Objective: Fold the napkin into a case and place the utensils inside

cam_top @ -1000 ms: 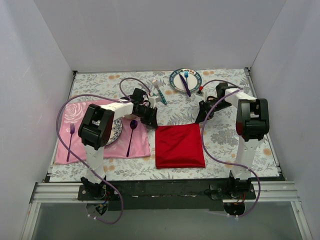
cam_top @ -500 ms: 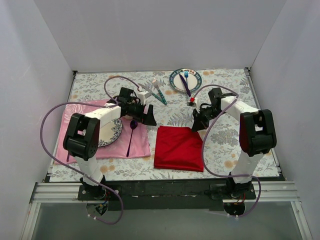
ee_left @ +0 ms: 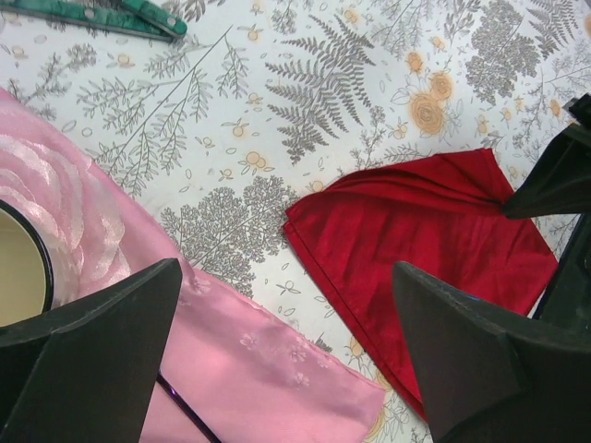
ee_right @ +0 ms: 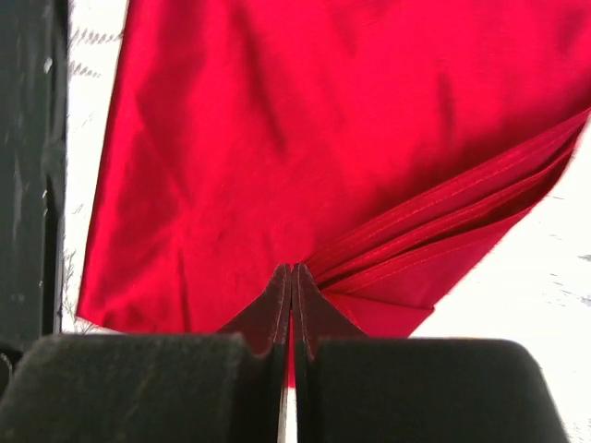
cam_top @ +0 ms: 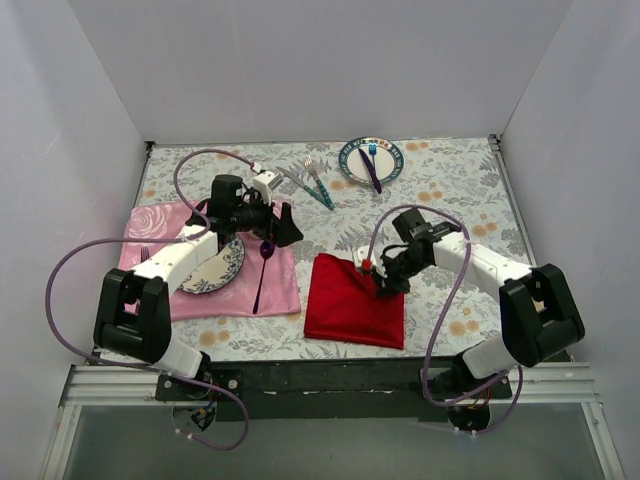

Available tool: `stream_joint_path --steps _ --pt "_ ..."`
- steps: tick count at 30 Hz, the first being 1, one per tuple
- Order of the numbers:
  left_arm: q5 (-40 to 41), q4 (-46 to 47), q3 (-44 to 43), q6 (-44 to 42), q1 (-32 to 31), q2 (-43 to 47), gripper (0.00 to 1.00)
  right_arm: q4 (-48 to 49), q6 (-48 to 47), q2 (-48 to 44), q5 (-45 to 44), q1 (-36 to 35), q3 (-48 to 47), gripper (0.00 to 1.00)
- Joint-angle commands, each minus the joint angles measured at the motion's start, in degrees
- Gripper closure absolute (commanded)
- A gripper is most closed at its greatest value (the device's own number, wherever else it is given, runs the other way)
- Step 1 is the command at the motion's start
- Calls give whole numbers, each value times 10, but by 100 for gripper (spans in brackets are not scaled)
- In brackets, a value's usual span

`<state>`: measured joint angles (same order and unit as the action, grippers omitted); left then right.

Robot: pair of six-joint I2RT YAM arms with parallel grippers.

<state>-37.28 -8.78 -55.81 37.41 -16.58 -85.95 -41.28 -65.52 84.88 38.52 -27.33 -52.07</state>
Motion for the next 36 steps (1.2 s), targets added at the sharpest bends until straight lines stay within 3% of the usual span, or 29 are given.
stream_joint_path --steps 1,17,20,22,25,27,31,36 --pt "-5 17 23 -24 1 63 2 6 -88 -65 -30 -23 50 99" --pt "-59 -16 79 -160 -17 96 2 15 -261 -186 -50 -49 188 99" --pt "-66 -41 69 -202 -35 92 20 8 -302 -209 -44 -51 203 99" --pt "-61 -47 65 -219 -61 92 38 8 -322 -225 -42 -52 210 99" --pt "-23 -39 49 -247 -108 74 51 6 -329 -226 -42 -53 214 99" --pt "-17 -37 36 -279 -131 46 51 4 -327 -224 -43 -52 210 99" --pt "-16 -10 -8 -324 -153 -5 62 4 -327 -226 -41 -52 209 99" --pt "1 -10 -60 -405 -193 -94 60 7 -324 -226 -40 -53 210 99"
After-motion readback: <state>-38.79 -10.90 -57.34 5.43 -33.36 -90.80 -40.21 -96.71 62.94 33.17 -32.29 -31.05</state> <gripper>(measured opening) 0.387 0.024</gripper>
